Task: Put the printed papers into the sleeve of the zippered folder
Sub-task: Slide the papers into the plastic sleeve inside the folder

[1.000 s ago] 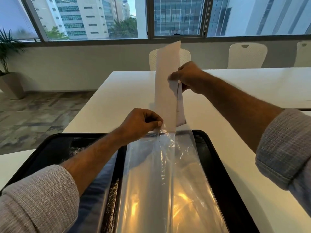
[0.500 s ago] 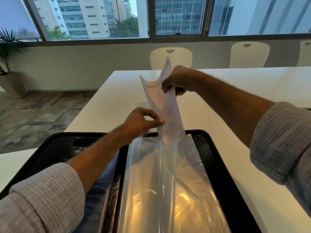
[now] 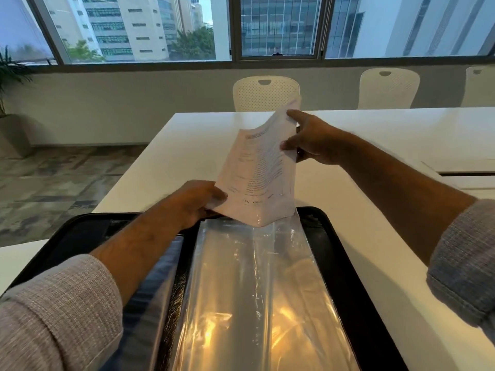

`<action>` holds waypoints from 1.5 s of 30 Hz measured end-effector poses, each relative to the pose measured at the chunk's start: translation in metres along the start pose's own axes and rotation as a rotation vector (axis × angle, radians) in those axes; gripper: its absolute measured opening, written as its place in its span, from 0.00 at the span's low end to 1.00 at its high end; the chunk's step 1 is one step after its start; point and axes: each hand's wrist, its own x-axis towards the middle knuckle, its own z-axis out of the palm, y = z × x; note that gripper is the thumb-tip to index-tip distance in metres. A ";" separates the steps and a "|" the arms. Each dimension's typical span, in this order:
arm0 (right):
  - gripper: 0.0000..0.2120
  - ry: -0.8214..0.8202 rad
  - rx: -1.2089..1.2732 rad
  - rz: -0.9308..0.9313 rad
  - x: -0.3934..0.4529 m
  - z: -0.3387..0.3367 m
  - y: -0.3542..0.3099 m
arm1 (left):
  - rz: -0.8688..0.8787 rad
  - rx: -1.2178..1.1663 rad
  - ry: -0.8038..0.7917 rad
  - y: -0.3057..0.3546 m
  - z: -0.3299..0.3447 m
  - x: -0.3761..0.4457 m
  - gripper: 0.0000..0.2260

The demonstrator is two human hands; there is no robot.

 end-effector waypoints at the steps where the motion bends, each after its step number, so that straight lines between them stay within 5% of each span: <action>1: 0.34 0.009 0.025 -0.016 -0.002 -0.002 0.006 | -0.011 0.038 -0.029 -0.002 -0.004 0.001 0.09; 6: 0.41 0.085 0.223 0.045 -0.012 -0.007 0.033 | -0.033 0.123 -0.092 -0.008 -0.008 0.006 0.16; 10: 0.22 0.039 0.326 0.161 -0.018 -0.013 0.047 | -0.008 0.188 -0.095 -0.006 -0.004 0.006 0.17; 17: 0.15 -0.067 0.195 0.316 -0.027 -0.009 0.057 | 0.004 0.160 -0.107 -0.013 -0.005 0.009 0.15; 23: 0.19 -0.055 0.143 0.289 -0.030 -0.015 0.060 | 0.207 0.779 0.101 -0.009 -0.008 0.005 0.16; 27: 0.18 -0.034 0.101 0.283 -0.031 -0.013 0.060 | 0.356 0.930 0.192 -0.008 -0.027 -0.006 0.13; 33: 0.19 -0.030 0.108 0.279 -0.029 -0.008 0.058 | 0.505 1.127 -0.181 -0.024 -0.031 -0.012 0.09; 45: 0.16 -0.056 0.043 0.222 -0.023 -0.010 0.051 | 0.489 1.263 -0.266 -0.019 -0.049 -0.005 0.04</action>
